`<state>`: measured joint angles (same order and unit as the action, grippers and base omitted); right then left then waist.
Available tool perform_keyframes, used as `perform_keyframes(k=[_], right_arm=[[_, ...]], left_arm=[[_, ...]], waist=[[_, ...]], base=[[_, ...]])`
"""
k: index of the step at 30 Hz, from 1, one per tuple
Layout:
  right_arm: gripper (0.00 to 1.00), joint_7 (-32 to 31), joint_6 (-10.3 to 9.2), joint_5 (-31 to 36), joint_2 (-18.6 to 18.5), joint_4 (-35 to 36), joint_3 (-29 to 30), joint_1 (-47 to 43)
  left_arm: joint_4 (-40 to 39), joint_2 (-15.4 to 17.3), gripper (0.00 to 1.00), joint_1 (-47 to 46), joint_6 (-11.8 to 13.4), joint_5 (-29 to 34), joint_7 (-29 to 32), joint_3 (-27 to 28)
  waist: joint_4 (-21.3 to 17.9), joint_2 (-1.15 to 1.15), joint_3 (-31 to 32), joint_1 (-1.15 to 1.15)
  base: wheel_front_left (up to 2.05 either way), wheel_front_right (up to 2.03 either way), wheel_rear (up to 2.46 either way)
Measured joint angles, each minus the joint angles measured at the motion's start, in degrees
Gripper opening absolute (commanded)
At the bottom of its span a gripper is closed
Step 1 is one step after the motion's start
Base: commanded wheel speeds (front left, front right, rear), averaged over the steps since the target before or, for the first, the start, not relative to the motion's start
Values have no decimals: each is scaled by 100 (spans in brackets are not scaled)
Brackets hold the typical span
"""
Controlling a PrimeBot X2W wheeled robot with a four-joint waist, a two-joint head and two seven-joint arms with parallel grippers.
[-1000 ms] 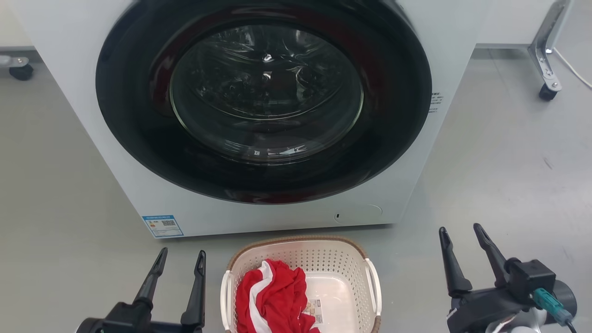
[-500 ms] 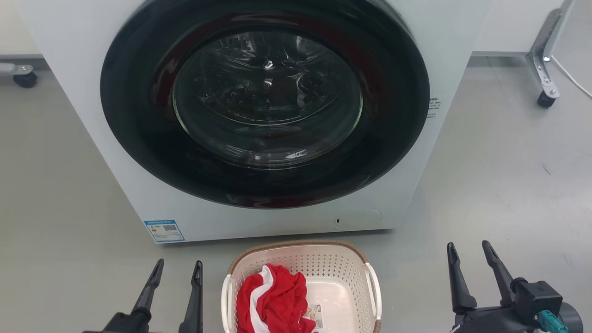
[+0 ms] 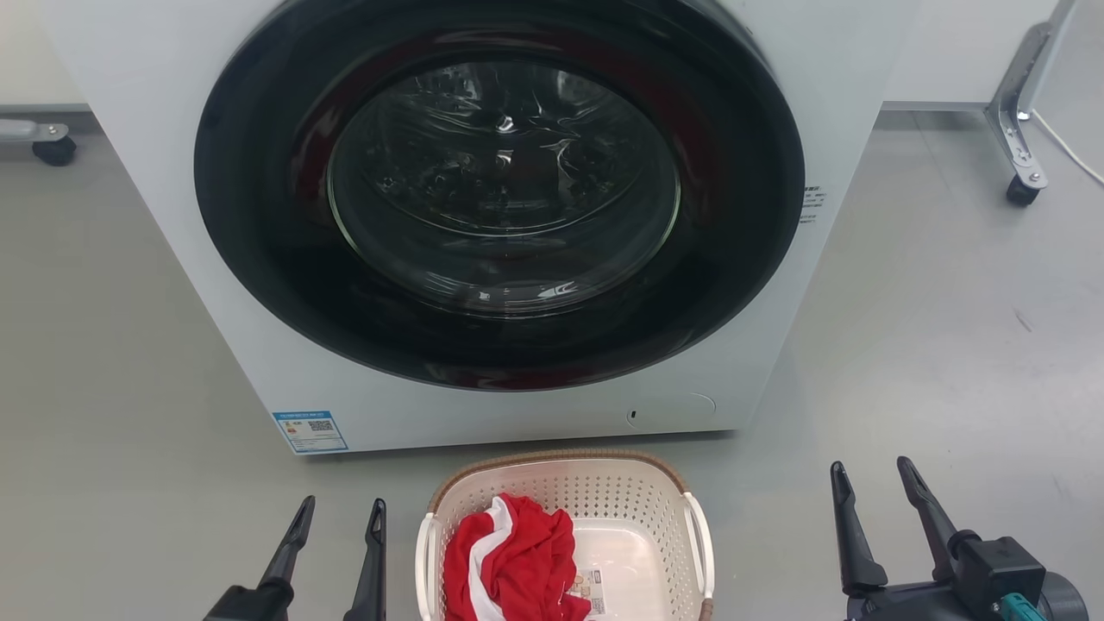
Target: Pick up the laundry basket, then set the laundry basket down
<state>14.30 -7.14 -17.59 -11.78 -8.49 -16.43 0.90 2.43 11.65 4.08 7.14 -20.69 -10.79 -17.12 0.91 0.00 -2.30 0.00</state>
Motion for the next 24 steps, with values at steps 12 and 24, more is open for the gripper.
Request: perform_keyframes(k=[12,24], right_arm=[[100,-16,0,118,36,74,65,-36],[0,-69,62,-23,160,-151,144,-160]], left_arm=[[-38,-55,100,0,0,113,133,63],[208,-143,0,75,-59,-74,215,119]], waist=[[28,0,-14,1],[26,0,-10,1]], base=[[0,0,0],[0,0,0]])
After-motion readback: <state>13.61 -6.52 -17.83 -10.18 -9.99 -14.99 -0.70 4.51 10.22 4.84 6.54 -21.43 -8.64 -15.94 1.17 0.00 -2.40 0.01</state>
